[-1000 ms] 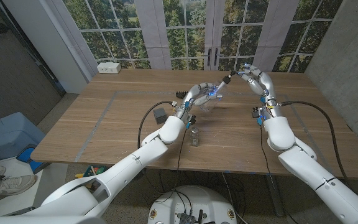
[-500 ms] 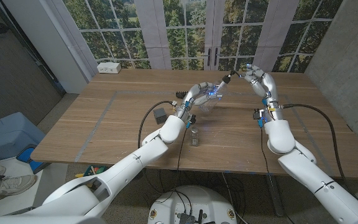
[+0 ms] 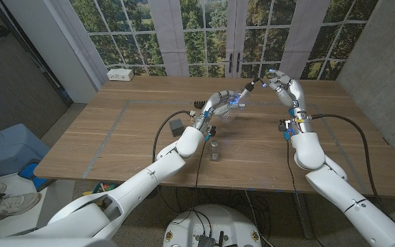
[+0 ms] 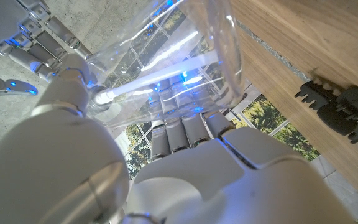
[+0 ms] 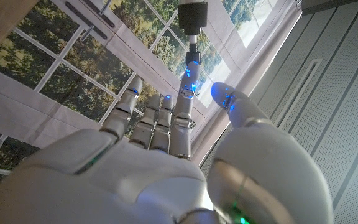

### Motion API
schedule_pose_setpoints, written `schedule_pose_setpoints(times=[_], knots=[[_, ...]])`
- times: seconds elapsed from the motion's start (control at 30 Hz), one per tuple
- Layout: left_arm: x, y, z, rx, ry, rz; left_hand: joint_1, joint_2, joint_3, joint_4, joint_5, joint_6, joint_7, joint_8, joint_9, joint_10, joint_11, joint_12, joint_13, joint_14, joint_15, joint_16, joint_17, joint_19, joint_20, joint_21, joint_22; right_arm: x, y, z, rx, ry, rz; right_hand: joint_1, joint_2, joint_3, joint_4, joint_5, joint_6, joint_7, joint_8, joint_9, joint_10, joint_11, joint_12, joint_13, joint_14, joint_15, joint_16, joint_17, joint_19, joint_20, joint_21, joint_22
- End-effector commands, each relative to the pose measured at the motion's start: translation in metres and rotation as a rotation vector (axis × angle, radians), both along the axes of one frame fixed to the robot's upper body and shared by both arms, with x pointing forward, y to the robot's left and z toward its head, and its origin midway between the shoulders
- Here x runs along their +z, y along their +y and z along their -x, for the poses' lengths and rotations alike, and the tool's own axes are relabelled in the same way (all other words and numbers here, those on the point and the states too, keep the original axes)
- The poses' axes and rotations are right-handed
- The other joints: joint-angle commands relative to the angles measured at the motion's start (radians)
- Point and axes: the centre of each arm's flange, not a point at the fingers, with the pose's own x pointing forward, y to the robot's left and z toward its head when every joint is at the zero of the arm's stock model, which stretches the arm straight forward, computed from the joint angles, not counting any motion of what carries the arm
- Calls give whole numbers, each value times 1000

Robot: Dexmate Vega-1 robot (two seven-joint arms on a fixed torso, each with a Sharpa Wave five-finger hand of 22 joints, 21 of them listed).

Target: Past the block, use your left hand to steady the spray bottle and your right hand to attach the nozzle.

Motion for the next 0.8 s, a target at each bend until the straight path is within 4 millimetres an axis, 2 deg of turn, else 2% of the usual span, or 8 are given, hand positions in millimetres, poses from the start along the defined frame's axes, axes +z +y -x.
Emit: schedule_pose_setpoints(times=[0.03, 0.23, 0.37, 0.47, 0.53, 0.7, 0.77, 0.8], knots=[[0, 2, -1, 5, 5, 1, 68, 247, 175, 178, 10, 150, -153, 195, 18, 253, -219, 3, 2, 8, -155, 1, 3, -7, -36, 9, -1, 2, 1, -4, 28, -18, -5, -8, -10, 14, 2, 6, -49, -6, -8, 11, -5, 2, -5, 5, -6, 1, -2, 3, 7, -8, 0, 5], [0, 2, -1, 11, 8, -4, 68, 247, 174, 178, 12, 149, -153, 196, 19, 253, -219, 2, 2, 8, -155, 1, 3, -7, -36, 10, -1, -8, 0, -5, 14, -145, -140, -30, -14, 14, 12, -9, -120, -15, 4, 57, 24, 4, 2, 15, 42, 3, 17, 9, 36, -11, 15, 7], [0, 2, -1, 11, 10, -8, 68, 248, 173, 178, 12, 149, -154, 196, 19, 254, -219, 2, 2, 8, -155, 1, 3, -8, -36, 10, -1, -8, 1, -5, 9, -152, -134, -32, -19, 24, 6, -20, -238, -40, 5, 105, 6, -3, -11, 26, 56, -1, 19, 11, 46, -18, 22, 8], [0, 2, 0, 8, 9, -8, 68, 247, 173, 178, 13, 149, -153, 196, 19, 253, -219, 1, 1, 7, -155, 1, 3, -8, -36, 10, -1, -8, 3, -5, -14, -150, -127, -32, -19, 26, 6, -22, -247, -40, 7, 111, -1, -4, -14, 28, 56, 0, 19, 11, 47, -18, 23, 8], [0, 2, 0, 7, 7, -6, 68, 247, 173, 177, 13, 149, -153, 197, 19, 253, -219, 0, 1, 7, -155, 1, 3, -8, -35, 11, -1, -6, 3, -4, -43, -104, -94, -43, -12, 30, 14, -29, -180, -28, 30, 96, -6, 10, -18, 32, 55, 13, 18, 14, 50, -14, 27, 9], [-1, 2, 2, 8, 3, -3, 68, 248, 172, 178, 14, 148, -153, 197, 20, 255, -219, 1, 2, 8, -155, 1, 3, -8, -36, 11, -1, -6, 3, -6, -68, -54, -98, -97, -8, 27, 32, -33, -87, 23, 30, 40, 26, 29, -9, 38, 68, 33, 27, 26, 59, -2, 36, 10], [-1, 2, 2, 9, 2, -3, 68, 248, 172, 177, 15, 150, -153, 197, 19, 255, -219, 1, 2, 7, -155, 1, 3, -9, -35, 11, -1, -7, 2, -7, -65, -53, -99, -106, -7, 26, 33, -33, -70, 31, 29, 30, 37, 32, -6, 38, 71, 32, 28, 28, 62, -1, 38, 10], [-1, 2, 3, 10, 3, -4, 69, 248, 172, 177, 15, 149, -153, 197, 18, 255, -219, 0, 2, 7, -155, 1, 3, -8, -35, 12, -1, -7, 2, -7, -71, -57, -107, -123, -7, 27, 34, -32, -99, 32, 0, 6, 40, 34, -6, 40, 75, 32, 28, 29, 61, 0, 40, 10]])
